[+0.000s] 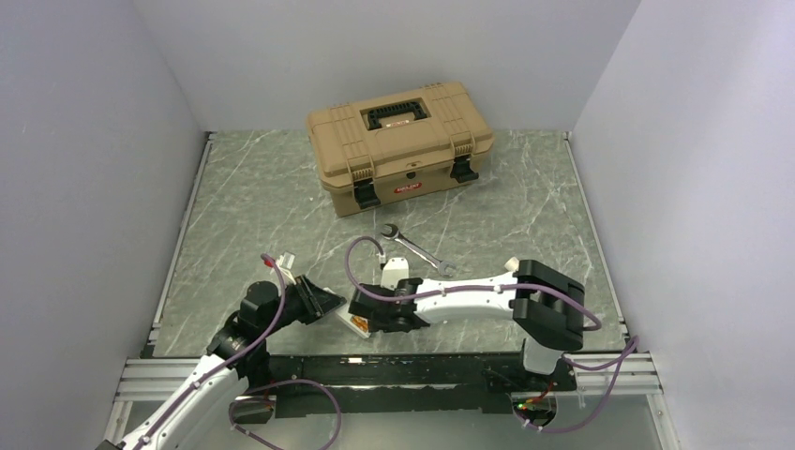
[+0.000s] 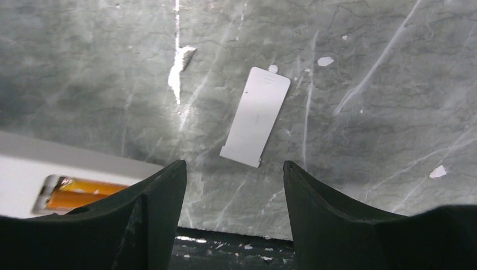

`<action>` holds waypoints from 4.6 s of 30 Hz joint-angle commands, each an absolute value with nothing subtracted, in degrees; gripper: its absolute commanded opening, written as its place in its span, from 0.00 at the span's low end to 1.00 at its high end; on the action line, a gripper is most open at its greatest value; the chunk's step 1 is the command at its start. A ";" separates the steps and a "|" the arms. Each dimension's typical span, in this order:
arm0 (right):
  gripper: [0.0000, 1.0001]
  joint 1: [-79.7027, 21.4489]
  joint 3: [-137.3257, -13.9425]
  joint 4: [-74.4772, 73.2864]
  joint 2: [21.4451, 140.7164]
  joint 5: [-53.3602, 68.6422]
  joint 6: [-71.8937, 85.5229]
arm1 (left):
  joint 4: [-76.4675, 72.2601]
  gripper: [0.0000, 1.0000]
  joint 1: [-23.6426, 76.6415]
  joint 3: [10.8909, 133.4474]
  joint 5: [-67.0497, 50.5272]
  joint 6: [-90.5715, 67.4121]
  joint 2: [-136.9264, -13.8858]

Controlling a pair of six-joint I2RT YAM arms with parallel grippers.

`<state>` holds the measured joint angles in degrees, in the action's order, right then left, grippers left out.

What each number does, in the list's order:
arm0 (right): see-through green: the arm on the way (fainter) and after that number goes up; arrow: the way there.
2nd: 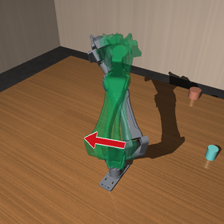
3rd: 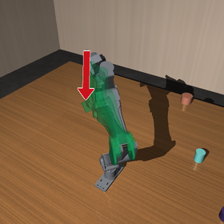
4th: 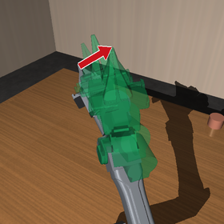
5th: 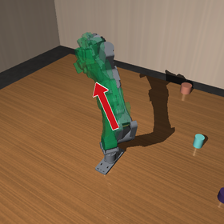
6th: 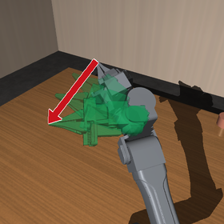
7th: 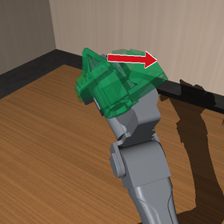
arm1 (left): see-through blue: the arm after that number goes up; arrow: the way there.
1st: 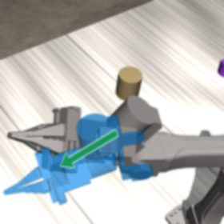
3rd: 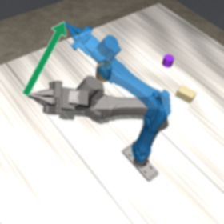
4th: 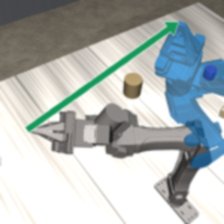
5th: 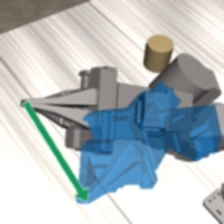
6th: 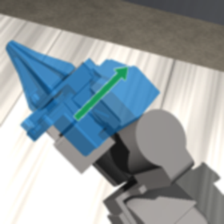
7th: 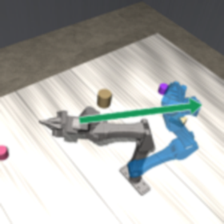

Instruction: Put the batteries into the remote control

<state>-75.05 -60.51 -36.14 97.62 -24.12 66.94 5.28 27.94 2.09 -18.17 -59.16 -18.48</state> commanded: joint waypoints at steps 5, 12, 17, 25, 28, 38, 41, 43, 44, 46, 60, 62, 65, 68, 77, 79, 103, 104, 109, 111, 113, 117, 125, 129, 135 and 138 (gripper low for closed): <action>0.65 -74.12 -61.72 -39.90 100.34 -27.66 71.04 | 4.19 0.01 27.50 2.78 -19.25 -58.81 -18.13; 0.63 -73.85 -60.89 -39.75 101.43 -27.16 70.84 | 5.02 0.01 27.33 2.78 -18.99 -58.79 -17.37; 0.61 -73.83 -59.20 -41.12 100.28 -26.92 70.86 | 4.09 0.01 27.33 2.46 -19.29 -59.06 -17.89; 0.59 -74.11 -55.36 -42.65 98.14 -25.67 70.47 | 2.90 0.01 27.25 2.72 -19.67 -58.89 -19.35; 0.56 -74.09 -54.24 -42.91 97.14 -25.75 70.40 | 3.00 0.01 27.24 2.56 -19.62 -59.02 -19.14; 0.46 -74.15 -53.87 -40.09 97.23 -26.02 65.03 | 2.67 0.01 27.16 3.03 -19.82 -58.91 -19.92; 0.46 -74.18 -53.67 -38.93 97.92 -26.19 62.28 | 2.69 0.01 27.16 3.25 -19.78 -58.80 -20.04; 0.46 -74.19 -53.46 -38.68 98.10 -26.27 60.92 | 2.75 0.01 27.16 3.25 -19.70 -58.80 -20.04; 0.46 -74.22 -53.25 -38.55 97.97 -26.23 60.38 | 2.76 0.01 27.16 3.21 -19.69 -58.80 -20.04; 0.46 -74.20 -52.66 -37.53 97.68 -25.95 58.69 | 2.52 0.01 27.16 3.04 -19.64 -58.84 -20.13; 0.36 -74.15 -49.41 -33.43 96.00 -22.10 56.90 | 1.72 0.01 27.07 2.57 -19.86 -59.28 -20.41; 0.35 -74.20 -49.39 -33.78 96.35 -22.14 57.08 | 1.83 0.01 27.07 2.55 -19.95 -59.33 -20.31; 0.32 -74.18 -49.26 -34.44 96.45 -22.51 57.20 | 1.99 0.01 27.07 2.55 -19.87 -59.33 -20.21; 0.28 -74.27 -49.07 -35.46 95.91 -23.68 57.39 | 1.81 0.01 27.03 2.34 -19.78 -59.54 -20.13; 0.26 -74.45 -47.54 -36.53 89.69 -26.36 56.43 | -1.37 0.01 27.07 1.75 -20.56 -60.03 -21.68; 0.26 -74.44 -46.72 -35.70 87.30 -26.34 55.71 | -1.41 0.01 27.05 1.91 -20.57 -59.82 -21.92; 0.31 -82.03 -41.89 -23.33 71.49 -24.44 35.34 | -13.81 0.02 27.01 0.16 -25.69 -61.79 -28.24; 0.31 -82.05 -41.84 -22.75 70.93 -24.13 34.30 | -14.22 0.02 27.06 0.12 -25.87 -61.97 -28.40; 0.31 -82.17 -42.51 -21.41 68.93 -22.08 29.68 | -17.54 0.02 27.07 -1.56 -26.42 -64.00 -29.33; 0.31 -82.17 -42.92 -20.96 68.79 -21.10 28.01 | -19.44 0.02 27.07 -2.24 -26.66 -65.03 -30.24; 0.32 -82.18 -43.44 -20.47 69.17 -19.99 26.84 | -22.23 0.02 27.07 -3.02 -27.04 -66.29 -31.24; 0.32 -82.46 -44.73 -19.61 69.72 -18.60 24.97 | -26.06 0.01 27.07 -3.84 -27.96 -68.18 -32.97; 0.32 -83.13 -47.28 -20.01 69.85 -18.10 22.15 | -25.57 0.02 27.07 -3.39 -28.16 -68.21 -32.68; 0.32 -83.39 -48.10 -20.08 70.34 -18.40 20.83 | -25.19 0.02 27.07 -3.35 -28.46 -68.44 -32.24; 0.32 -83.49 -49.35 -20.89 70.90 -19.51 19.20 | -25.31 0.01 27.07 -3.41 -29.08 -70.48 -31.05; 0.32 -83.44 -49.66 -21.07 70.89 -19.75 18.67 | -24.98 0.02 27.07 -3.22 -29.23 -71.39 -30.01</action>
